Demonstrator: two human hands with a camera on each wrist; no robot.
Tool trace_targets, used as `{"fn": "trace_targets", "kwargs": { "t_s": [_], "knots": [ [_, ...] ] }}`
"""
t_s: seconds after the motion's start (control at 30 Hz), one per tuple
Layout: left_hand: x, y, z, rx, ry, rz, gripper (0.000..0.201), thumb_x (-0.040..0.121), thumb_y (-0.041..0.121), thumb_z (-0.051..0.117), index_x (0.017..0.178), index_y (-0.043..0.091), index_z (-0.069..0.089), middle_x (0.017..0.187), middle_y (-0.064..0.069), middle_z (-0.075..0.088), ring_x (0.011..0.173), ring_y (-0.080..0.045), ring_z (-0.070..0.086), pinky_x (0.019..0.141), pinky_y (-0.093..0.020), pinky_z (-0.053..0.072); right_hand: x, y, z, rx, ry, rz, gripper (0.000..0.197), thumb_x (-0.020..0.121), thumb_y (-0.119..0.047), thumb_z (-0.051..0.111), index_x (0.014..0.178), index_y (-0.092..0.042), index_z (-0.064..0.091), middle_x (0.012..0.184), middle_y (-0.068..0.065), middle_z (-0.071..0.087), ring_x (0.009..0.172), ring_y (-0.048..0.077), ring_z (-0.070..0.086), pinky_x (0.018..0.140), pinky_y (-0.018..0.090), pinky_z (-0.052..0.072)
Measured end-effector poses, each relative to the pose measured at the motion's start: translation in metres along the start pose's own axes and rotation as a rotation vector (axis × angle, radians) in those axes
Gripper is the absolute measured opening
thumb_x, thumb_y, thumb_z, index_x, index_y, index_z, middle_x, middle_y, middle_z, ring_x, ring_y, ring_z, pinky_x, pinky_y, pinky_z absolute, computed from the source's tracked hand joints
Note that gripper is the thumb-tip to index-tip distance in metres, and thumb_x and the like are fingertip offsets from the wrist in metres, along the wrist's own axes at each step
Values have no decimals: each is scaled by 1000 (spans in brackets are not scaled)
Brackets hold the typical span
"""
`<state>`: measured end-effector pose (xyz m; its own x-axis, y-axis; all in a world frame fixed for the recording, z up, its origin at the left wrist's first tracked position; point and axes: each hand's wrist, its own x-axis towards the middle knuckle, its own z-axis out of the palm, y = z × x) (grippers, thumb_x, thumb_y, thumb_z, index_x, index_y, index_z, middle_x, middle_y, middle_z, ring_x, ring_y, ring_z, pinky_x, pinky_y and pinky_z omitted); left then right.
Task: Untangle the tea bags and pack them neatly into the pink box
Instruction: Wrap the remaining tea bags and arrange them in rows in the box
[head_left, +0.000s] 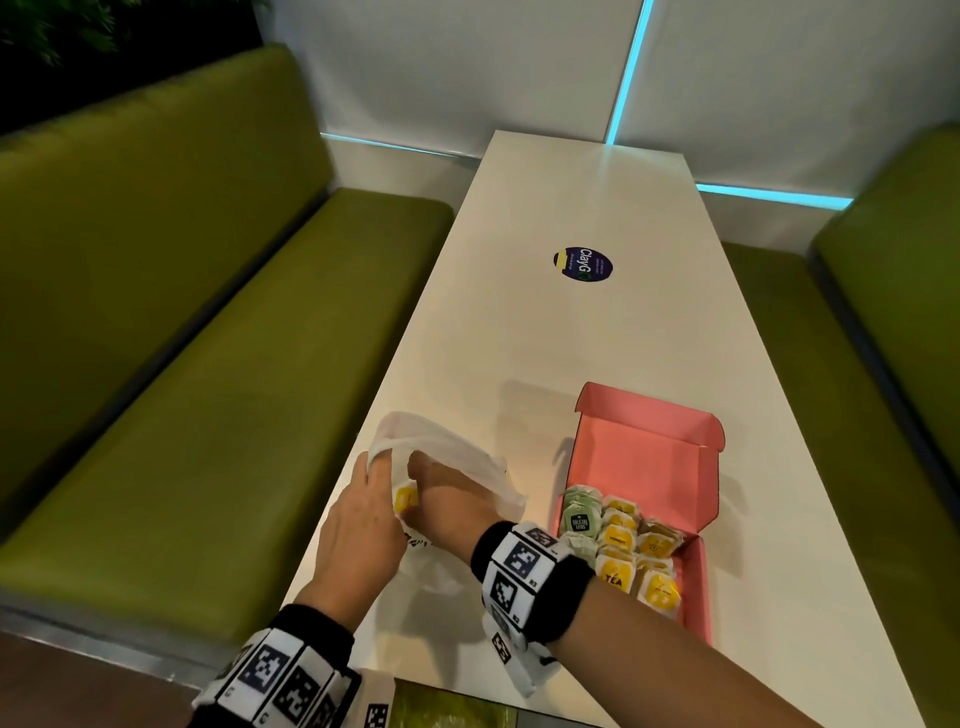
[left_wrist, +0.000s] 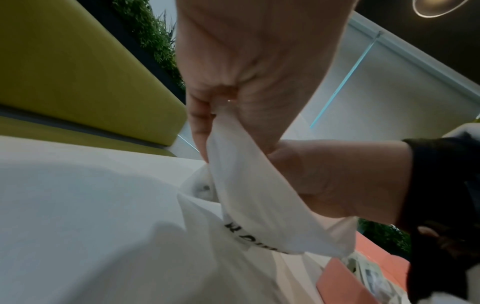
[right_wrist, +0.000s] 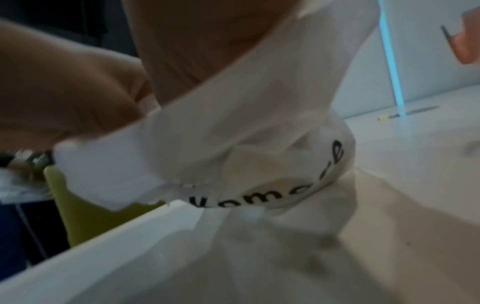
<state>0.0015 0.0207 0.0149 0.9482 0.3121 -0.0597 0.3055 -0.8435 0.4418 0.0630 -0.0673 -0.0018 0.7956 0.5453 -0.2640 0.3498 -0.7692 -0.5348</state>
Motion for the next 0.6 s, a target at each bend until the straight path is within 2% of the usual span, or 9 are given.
{"fn": "trace_targets", "kwargs": {
  "t_s": [0.07, 0.17, 0.27, 0.3, 0.37, 0.47, 0.53, 0.6],
  "knots": [
    [-1, 0, 0, 26, 15, -12, 55, 82, -5, 46, 133, 10, 34, 117, -8, 42, 72, -21, 38, 62, -31, 30, -2, 1, 1, -48, 3, -55, 22, 89, -11, 49, 111, -13, 51, 107, 11, 58, 100, 28, 54, 82, 34, 42],
    [-1, 0, 0, 121, 15, -24, 62, 82, -2, 48, 139, 11, 26, 122, -7, 37, 76, -18, 37, 61, -29, 31, -9, 1, -5, -72, 62, -210, 16, 89, -6, 48, 96, -6, 62, 100, 11, 59, 96, 28, 53, 75, 32, 40],
    [-1, -2, 0, 220, 22, -60, 60, 83, 2, 51, 136, 12, 26, 128, -7, 34, 79, -16, 35, 57, -26, 29, -15, 2, -12, -29, 146, -328, 15, 90, -2, 47, 99, -5, 59, 102, 11, 56, 94, 27, 54, 74, 35, 45],
    [-1, -1, -1, 240, 24, -64, 58, 83, 3, 51, 134, 13, 27, 130, -6, 33, 80, -15, 34, 57, -25, 29, -16, 5, -13, -49, 149, -317, 17, 90, -2, 46, 103, -6, 55, 106, 10, 55, 96, 27, 54, 76, 36, 47],
    [-1, -1, 1, 269, 35, -55, 56, 82, 2, 53, 132, 14, 31, 130, -5, 34, 80, -15, 34, 54, -25, 29, -17, 9, -18, -55, 98, -179, 20, 93, -7, 42, 111, -7, 50, 114, 12, 55, 104, 30, 53, 84, 38, 47],
    [-3, 5, 2, 233, 80, -4, 52, 71, -6, 59, 118, 11, 49, 112, -7, 44, 72, -18, 34, 43, -23, 19, -16, 16, -14, -281, -32, -57, 38, 96, -21, 40, 132, -7, 40, 133, 15, 47, 122, 32, 45, 99, 41, 39],
    [-5, 9, 4, 234, 58, -35, 46, 78, -1, 55, 120, 14, 45, 110, -5, 40, 74, -17, 33, 46, -24, 24, -15, 18, -10, -361, -70, -16, 53, 94, -32, 45, 140, -10, 30, 143, 12, 37, 131, 31, 35, 104, 42, 34],
    [-7, 13, 5, 248, 39, -63, 45, 84, 3, 48, 126, 16, 38, 110, -4, 34, 75, -16, 34, 53, -27, 29, -14, 19, -6, -364, -23, -44, 50, 91, -25, 51, 136, -12, 34, 142, 11, 35, 130, 31, 35, 102, 42, 36]
  ]
}}
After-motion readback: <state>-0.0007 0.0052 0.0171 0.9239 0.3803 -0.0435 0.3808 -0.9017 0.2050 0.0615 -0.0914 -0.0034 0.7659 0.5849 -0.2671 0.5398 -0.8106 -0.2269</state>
